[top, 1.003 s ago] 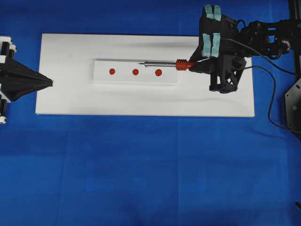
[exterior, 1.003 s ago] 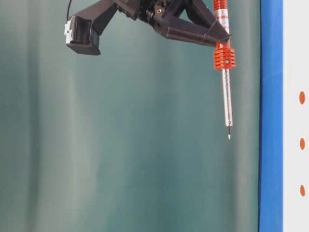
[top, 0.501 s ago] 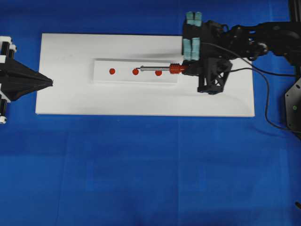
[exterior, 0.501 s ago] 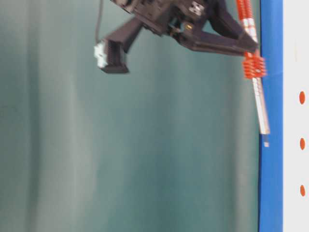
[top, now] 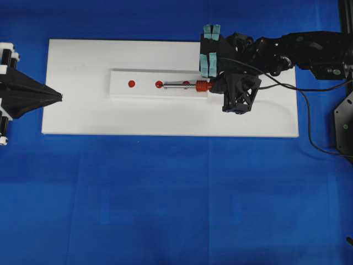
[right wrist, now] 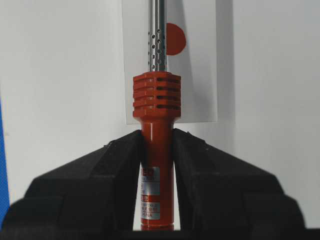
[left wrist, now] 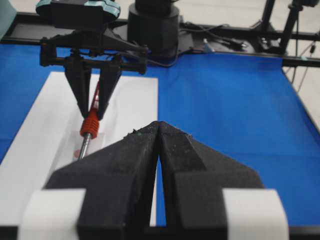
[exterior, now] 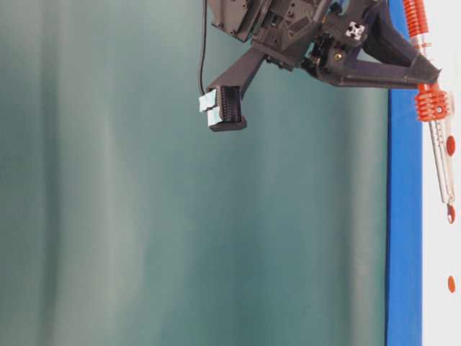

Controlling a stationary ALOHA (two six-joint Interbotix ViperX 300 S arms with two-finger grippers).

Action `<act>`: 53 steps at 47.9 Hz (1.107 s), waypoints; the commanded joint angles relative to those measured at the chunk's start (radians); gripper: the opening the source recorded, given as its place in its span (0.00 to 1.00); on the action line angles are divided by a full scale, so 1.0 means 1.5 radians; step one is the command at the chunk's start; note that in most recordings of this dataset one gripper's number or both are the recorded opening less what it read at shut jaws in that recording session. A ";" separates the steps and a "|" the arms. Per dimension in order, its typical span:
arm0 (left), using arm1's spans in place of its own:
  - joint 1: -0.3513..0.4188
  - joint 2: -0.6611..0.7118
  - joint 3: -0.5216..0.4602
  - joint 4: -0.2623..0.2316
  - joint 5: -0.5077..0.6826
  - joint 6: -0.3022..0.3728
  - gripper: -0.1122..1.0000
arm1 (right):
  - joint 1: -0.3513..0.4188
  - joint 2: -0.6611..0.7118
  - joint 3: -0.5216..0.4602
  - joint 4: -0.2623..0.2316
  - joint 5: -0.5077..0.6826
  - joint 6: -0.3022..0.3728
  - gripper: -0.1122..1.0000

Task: Touch the tip of the soldering iron to the mark.
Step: 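Lower the iron tip onto the middle red dot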

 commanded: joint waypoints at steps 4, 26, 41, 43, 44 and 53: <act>-0.002 0.005 -0.006 0.001 -0.007 0.000 0.10 | -0.001 -0.008 -0.014 -0.001 -0.005 -0.001 0.16; -0.002 0.005 -0.006 0.000 -0.007 -0.001 0.10 | -0.001 -0.008 -0.015 -0.001 0.004 -0.001 0.16; -0.002 0.005 -0.006 0.001 -0.006 -0.001 0.10 | -0.001 -0.008 -0.015 -0.001 0.008 0.000 0.16; -0.002 0.005 -0.006 0.000 -0.006 0.000 0.10 | -0.001 -0.008 -0.016 -0.001 0.008 0.000 0.16; -0.002 0.005 -0.006 0.001 -0.007 -0.001 0.10 | -0.001 -0.008 -0.015 -0.001 0.007 0.000 0.16; -0.002 0.005 -0.006 0.001 -0.007 0.000 0.10 | -0.002 -0.008 -0.015 -0.001 0.007 0.000 0.16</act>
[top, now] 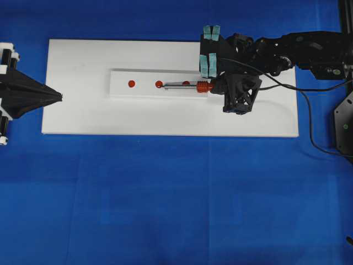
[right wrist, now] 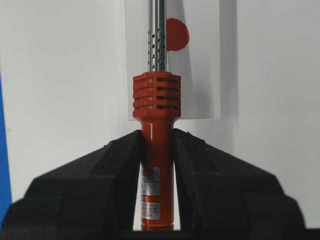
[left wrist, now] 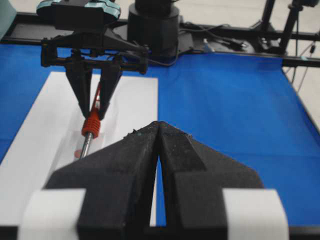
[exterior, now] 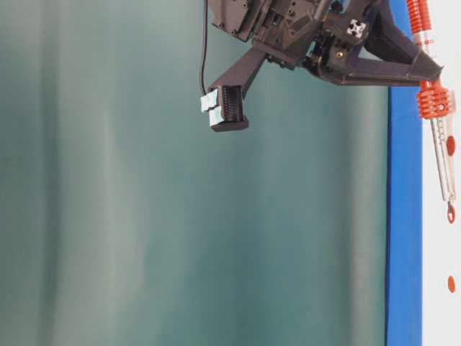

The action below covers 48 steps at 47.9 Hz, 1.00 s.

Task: Touch the tip of the soldering iron to the mark.
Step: 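Lower the iron tip onto the middle red dot, then raise the iron and move it above the rightmost red dot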

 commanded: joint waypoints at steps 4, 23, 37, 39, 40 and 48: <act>-0.002 0.005 -0.007 0.001 -0.007 0.001 0.10 | -0.002 -0.008 -0.015 -0.001 -0.002 -0.001 0.16; -0.002 0.005 -0.007 0.001 -0.007 0.001 0.10 | -0.003 -0.008 -0.015 0.000 -0.002 0.000 0.16; -0.002 0.005 -0.007 0.001 -0.007 0.000 0.10 | -0.003 -0.026 -0.018 0.000 0.003 0.000 0.16; -0.002 0.005 -0.007 0.000 -0.007 0.000 0.10 | -0.003 -0.033 -0.020 -0.001 0.007 0.000 0.16; -0.002 0.004 -0.007 0.001 -0.007 0.000 0.10 | -0.003 -0.037 -0.022 -0.001 0.011 0.000 0.16; -0.002 0.002 -0.007 0.000 -0.007 0.000 0.10 | -0.004 -0.080 -0.044 -0.009 0.058 0.000 0.16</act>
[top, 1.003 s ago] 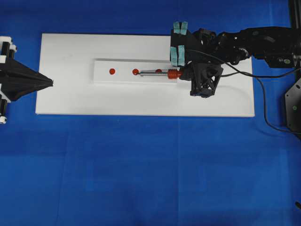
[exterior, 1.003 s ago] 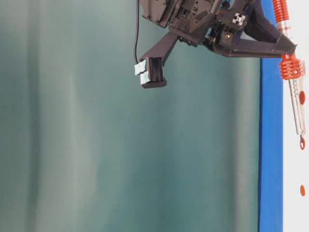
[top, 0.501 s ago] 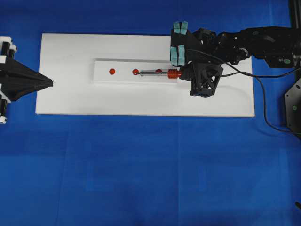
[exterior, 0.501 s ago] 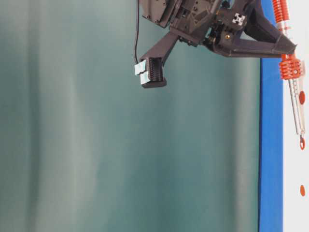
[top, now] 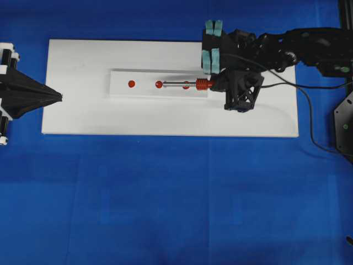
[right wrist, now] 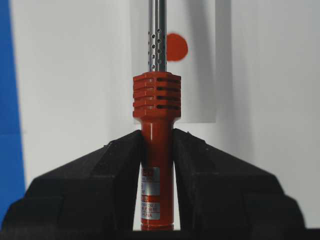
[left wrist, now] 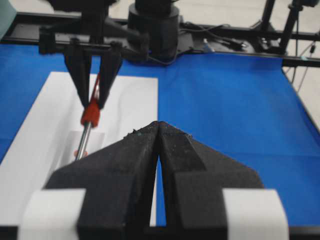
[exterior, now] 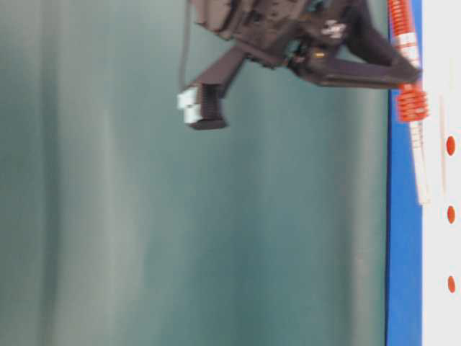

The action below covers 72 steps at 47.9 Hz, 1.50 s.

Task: Touch the tip of the soldering iron to the mark.
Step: 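Raise the iron and move it above the rightmost red dot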

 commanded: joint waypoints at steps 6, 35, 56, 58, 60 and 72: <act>-0.001 0.003 -0.008 0.001 -0.007 0.001 0.10 | -0.002 -0.073 -0.047 -0.031 0.054 0.009 0.16; -0.001 0.004 -0.007 0.002 -0.007 0.001 0.10 | 0.013 -0.114 -0.097 -0.184 0.132 0.149 0.16; -0.001 0.003 -0.008 0.002 -0.013 0.001 0.10 | 0.013 -0.176 -0.024 -0.184 0.133 0.150 0.16; -0.001 0.003 -0.008 0.002 -0.014 0.001 0.10 | 0.013 -0.190 -0.012 -0.184 0.133 0.150 0.16; -0.001 0.003 -0.007 0.002 -0.014 0.001 0.10 | 0.013 -0.205 0.000 -0.184 0.133 0.150 0.16; -0.001 0.005 -0.007 0.002 -0.014 0.001 0.10 | 0.013 -0.278 0.051 -0.184 0.145 0.153 0.16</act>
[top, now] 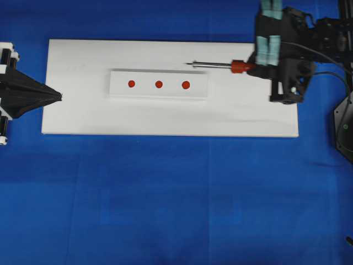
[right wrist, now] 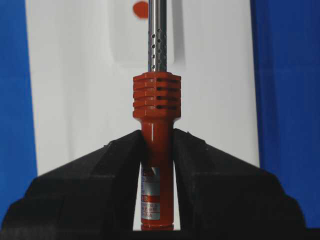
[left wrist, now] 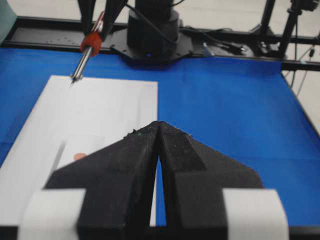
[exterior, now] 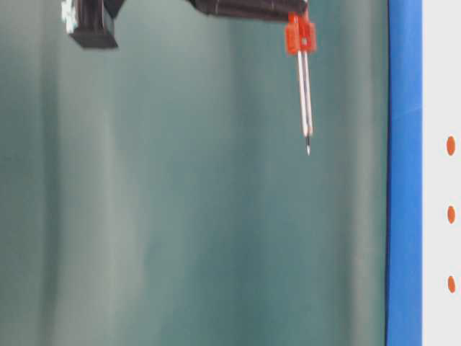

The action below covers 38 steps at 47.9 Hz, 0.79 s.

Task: Touch the tip of the soldering iron to the mark.
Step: 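Raise the iron and move it above the rightmost red dot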

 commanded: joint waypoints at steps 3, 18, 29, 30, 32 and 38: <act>-0.001 0.005 -0.007 0.002 -0.007 0.000 0.10 | -0.001 -0.025 0.003 -0.001 0.000 0.004 0.16; -0.001 0.005 -0.007 0.001 -0.007 -0.001 0.10 | -0.001 -0.009 -0.002 -0.002 -0.002 0.007 0.16; -0.001 0.005 -0.007 0.002 -0.006 -0.001 0.10 | -0.001 -0.005 -0.004 -0.002 -0.002 0.008 0.16; -0.001 0.006 -0.007 0.002 -0.006 -0.001 0.10 | -0.001 -0.005 -0.004 -0.002 -0.003 0.007 0.16; -0.001 0.006 -0.007 0.002 -0.005 -0.001 0.10 | -0.001 -0.005 -0.004 -0.002 -0.003 0.008 0.16; -0.001 0.005 -0.007 0.002 -0.006 0.000 0.10 | -0.001 -0.005 -0.004 -0.002 -0.003 0.008 0.16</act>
